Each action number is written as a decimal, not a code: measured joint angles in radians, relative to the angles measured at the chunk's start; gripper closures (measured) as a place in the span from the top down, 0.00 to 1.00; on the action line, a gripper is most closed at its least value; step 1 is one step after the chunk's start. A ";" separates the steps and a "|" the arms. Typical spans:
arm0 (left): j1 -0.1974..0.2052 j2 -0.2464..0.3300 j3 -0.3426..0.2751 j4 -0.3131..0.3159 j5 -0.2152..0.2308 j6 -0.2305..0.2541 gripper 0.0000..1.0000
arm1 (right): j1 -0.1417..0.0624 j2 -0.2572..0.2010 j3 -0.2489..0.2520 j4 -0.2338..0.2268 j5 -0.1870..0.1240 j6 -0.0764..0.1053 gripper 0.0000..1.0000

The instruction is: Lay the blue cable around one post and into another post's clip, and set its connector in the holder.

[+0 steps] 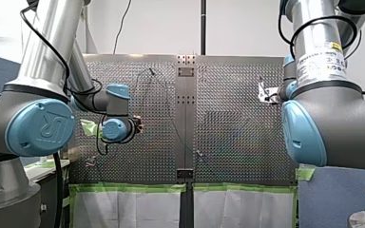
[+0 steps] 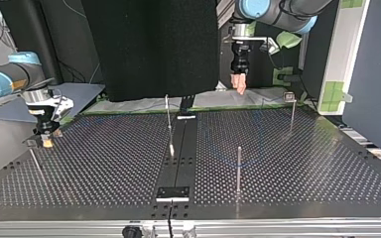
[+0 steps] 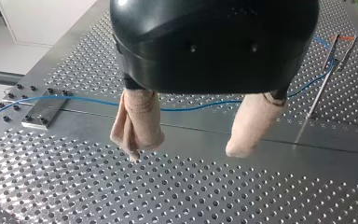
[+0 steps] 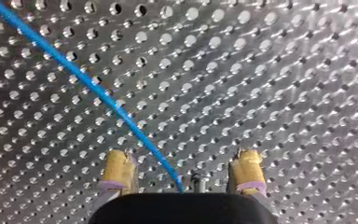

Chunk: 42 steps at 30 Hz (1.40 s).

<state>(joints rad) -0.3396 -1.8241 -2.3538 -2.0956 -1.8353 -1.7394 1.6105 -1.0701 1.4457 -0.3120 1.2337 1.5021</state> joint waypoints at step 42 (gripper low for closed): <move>0.017 0.000 -0.002 0.000 0.001 -0.008 1.00 | 0.027 -0.079 0.109 -0.022 0.061 -0.025 1.00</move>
<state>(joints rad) -0.3221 -1.8239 -2.3556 -2.0956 -1.8339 -1.7470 1.6371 -1.1494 1.5544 -0.3345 1.2944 1.4767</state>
